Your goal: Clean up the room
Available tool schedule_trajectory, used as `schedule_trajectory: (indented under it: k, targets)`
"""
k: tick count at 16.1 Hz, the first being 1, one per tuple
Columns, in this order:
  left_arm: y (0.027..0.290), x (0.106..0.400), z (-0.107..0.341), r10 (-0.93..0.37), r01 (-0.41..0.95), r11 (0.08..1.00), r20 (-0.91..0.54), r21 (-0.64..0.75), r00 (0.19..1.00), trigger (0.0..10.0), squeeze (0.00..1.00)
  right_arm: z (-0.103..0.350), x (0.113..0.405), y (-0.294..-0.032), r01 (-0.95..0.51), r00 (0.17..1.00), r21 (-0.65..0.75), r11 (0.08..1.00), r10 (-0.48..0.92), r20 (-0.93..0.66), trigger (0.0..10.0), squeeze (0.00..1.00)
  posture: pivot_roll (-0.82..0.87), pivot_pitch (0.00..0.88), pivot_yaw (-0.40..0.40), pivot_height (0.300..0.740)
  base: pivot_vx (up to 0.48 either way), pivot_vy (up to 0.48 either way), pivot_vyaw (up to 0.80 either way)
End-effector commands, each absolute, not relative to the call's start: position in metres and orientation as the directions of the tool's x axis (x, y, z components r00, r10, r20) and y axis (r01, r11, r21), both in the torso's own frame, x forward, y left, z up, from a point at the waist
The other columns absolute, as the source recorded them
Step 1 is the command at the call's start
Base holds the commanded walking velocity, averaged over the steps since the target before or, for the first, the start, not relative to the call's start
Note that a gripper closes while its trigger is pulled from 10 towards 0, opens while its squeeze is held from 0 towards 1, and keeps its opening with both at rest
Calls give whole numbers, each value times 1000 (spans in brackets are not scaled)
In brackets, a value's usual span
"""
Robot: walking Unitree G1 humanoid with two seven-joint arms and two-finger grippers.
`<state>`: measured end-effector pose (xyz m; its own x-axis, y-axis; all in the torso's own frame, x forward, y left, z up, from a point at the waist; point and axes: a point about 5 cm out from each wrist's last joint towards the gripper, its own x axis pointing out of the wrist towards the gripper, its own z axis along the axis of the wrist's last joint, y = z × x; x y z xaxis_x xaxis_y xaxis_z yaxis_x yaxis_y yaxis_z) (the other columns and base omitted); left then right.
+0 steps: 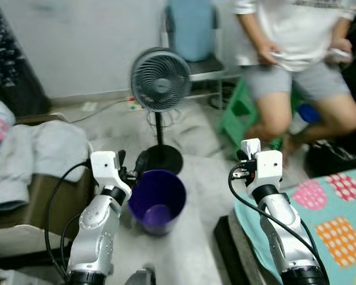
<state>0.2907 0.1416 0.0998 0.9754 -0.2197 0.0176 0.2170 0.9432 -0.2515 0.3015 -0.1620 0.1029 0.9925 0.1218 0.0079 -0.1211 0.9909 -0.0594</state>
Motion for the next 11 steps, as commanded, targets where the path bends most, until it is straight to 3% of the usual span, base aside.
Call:
schedule_trajectory:
  k: [1,7,11]
  targets:
    - [143,291,99,-217,213,949,5,-235,976,10000,0,104,301,-162,-126,992,-61,990,127,16,10000,0,-160,101,-7,740,0,0,800]
    - [142,292,100,-215,211,949,10,-236,977,10000,0,105,302,-163,-128,991,-67,990,129,17,10000,0,-162,97,-11,740,0,0,800]
    - [142,292,102,-215,215,945,30,-245,976,10000,0,106,303,-163,-120,992,-50,992,121,21,10000,0,-161,102,-10,740,0,0,373]
